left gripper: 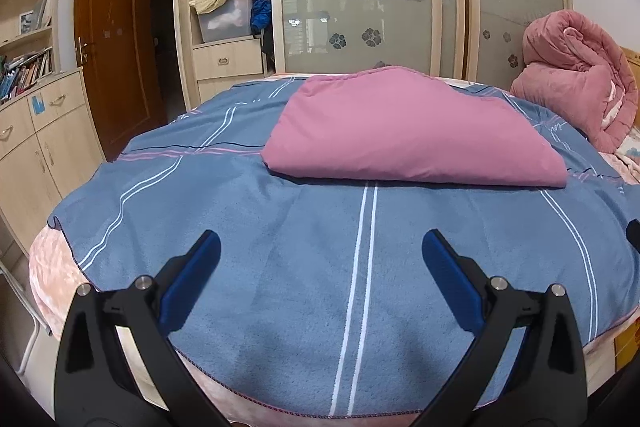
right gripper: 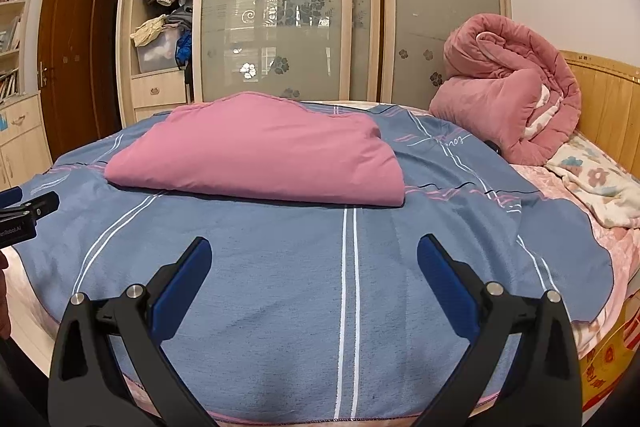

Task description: Fold large clothes

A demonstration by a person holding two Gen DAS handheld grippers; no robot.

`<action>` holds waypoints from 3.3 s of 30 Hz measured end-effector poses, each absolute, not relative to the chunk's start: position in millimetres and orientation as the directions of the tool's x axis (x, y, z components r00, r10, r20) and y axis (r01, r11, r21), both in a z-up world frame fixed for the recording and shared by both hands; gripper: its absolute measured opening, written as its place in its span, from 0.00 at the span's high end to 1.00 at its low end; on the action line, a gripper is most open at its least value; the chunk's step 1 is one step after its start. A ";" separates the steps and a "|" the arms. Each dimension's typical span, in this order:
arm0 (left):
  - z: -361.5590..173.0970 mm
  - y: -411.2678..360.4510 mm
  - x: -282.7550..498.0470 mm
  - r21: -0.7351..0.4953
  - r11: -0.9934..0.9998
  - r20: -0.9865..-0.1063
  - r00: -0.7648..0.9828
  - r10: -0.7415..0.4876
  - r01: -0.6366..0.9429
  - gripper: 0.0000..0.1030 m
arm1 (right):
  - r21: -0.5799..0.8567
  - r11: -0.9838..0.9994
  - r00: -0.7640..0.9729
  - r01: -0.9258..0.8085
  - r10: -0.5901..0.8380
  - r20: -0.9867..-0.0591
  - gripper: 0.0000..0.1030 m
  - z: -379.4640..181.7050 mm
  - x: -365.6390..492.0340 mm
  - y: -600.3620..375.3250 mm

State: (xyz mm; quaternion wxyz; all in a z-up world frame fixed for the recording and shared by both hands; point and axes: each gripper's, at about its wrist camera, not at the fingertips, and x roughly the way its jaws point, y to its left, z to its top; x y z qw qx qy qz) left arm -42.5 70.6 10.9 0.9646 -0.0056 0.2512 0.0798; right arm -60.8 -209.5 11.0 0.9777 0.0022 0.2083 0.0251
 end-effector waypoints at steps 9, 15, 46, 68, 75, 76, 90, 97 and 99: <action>10.6 73.8 -39.7 -0.024 0.988 -0.511 0.851 0.121 -0.154 0.02 | 0.009 0.998 0.907 -0.070 0.067 -0.416 0.01 10.0 -61.8 -210.2; 12.8 71.9 -42.8 -0.021 0.988 -0.491 0.862 0.123 -0.153 0.02 | 0.009 0.997 0.907 -0.077 0.074 -0.414 0.01 10.5 -62.9 -210.6; 11.7 72.1 -38.8 0.009 0.989 -0.513 0.848 0.132 -0.149 0.02 | 0.020 0.997 0.906 -0.068 0.070 -0.418 0.01 10.4 -62.5 -213.4; 13.0 70.1 -40.6 0.013 0.991 -0.508 0.853 0.120 -0.132 0.02 | 0.023 0.998 0.904 -0.065 0.068 -0.422 0.01 10.2 -64.1 -215.7; 12.3 69.8 -40.6 0.013 0.991 -0.508 0.853 0.120 -0.132 0.02 | 0.024 0.998 0.904 -0.065 0.069 -0.422 0.01 10.5 -64.9 -215.8; 12.2 69.9 -40.6 0.012 0.991 -0.509 0.852 0.120 -0.132 0.02 | 0.024 0.998 0.904 -0.064 0.069 -0.421 0.01 10.5 -64.9 -215.8; 9.0 69.5 -39.2 0.018 0.991 -0.510 0.851 0.121 -0.131 0.02 | 0.023 0.998 0.903 -0.063 0.067 -0.424 0.01 9.9 -63.8 -216.3; 8.5 70.1 -39.5 0.018 0.991 -0.509 0.852 0.121 -0.130 0.02 | 0.023 0.998 0.903 -0.064 0.068 -0.424 0.01 10.2 -63.5 -216.4; 8.0 70.8 -40.0 0.019 0.991 -0.508 0.853 0.121 -0.129 0.02 | 0.023 0.998 0.903 -0.064 0.068 -0.424 0.01 10.2 -63.7 -216.7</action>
